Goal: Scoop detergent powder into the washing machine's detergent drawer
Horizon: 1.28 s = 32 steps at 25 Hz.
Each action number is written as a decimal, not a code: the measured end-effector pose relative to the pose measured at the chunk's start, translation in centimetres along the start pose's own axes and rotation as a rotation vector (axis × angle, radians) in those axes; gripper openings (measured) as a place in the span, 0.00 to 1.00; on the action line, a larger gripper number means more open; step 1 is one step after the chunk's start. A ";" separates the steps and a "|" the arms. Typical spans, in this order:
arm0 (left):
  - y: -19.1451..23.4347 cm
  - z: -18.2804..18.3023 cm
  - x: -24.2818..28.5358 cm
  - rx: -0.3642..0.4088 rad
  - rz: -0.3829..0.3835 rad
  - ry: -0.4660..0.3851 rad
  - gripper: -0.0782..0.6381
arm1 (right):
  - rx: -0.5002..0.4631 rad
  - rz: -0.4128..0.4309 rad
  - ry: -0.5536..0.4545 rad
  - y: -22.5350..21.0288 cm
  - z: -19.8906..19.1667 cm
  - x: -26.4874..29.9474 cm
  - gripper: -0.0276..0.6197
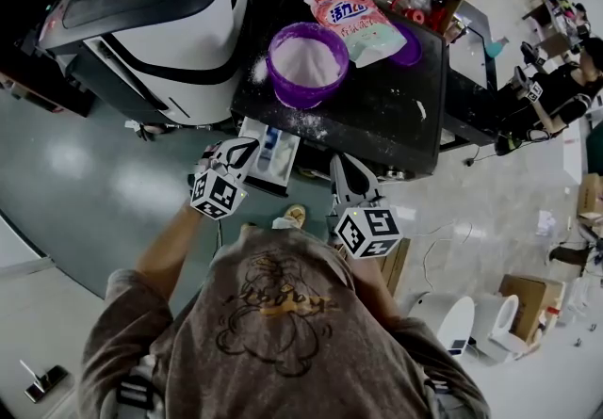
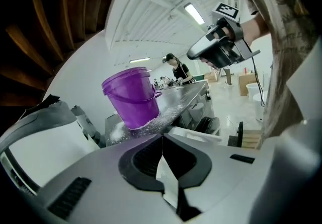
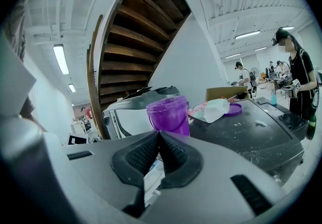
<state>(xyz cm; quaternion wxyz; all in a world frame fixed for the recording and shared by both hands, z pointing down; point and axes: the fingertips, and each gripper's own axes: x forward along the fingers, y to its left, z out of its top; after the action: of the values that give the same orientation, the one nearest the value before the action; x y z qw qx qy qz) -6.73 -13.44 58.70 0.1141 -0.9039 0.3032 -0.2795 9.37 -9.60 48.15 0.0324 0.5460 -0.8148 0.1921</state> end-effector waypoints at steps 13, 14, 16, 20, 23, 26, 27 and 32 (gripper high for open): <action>-1.4 0.3 -0.2 0.202 -0.024 0.009 0.14 | -0.001 -0.002 0.002 0.1 -0.3 -0.3 0.05; -1.5 0.3 -0.2 0.213 -0.024 0.010 0.14 | -0.001 -0.002 0.002 0.1 -0.3 -0.3 0.04; -1.4 0.5 -0.4 0.238 -0.023 0.010 0.14 | -0.002 -0.003 0.002 0.1 -0.2 -0.3 0.05; -1.1 0.8 -0.6 0.229 -0.018 0.000 0.14 | -0.001 0.001 -0.001 0.3 -0.2 -0.2 0.05; -0.1 1.6 -1.0 0.119 0.008 -0.027 0.14 | -0.003 0.002 -0.002 0.3 -0.3 -0.3 0.04; 1.2 2.5 -1.6 0.006 0.039 -0.059 0.14 | -0.003 0.003 -0.001 0.3 -0.3 -0.3 0.05; 1.7 2.8 -1.9 -0.025 0.049 -0.070 0.14 | -0.003 0.003 -0.001 0.3 -0.3 -0.4 0.05; 4.6 4.9 -3.6 -0.222 0.104 -0.153 0.14 | -0.007 0.003 -0.009 0.4 -0.1 -0.3 0.05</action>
<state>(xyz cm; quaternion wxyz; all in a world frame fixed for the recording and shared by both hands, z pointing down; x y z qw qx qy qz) -8.48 -14.69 51.39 0.0505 -0.9127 0.3691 -0.1681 9.08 -9.22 48.01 0.0304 0.5454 -0.8165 0.1868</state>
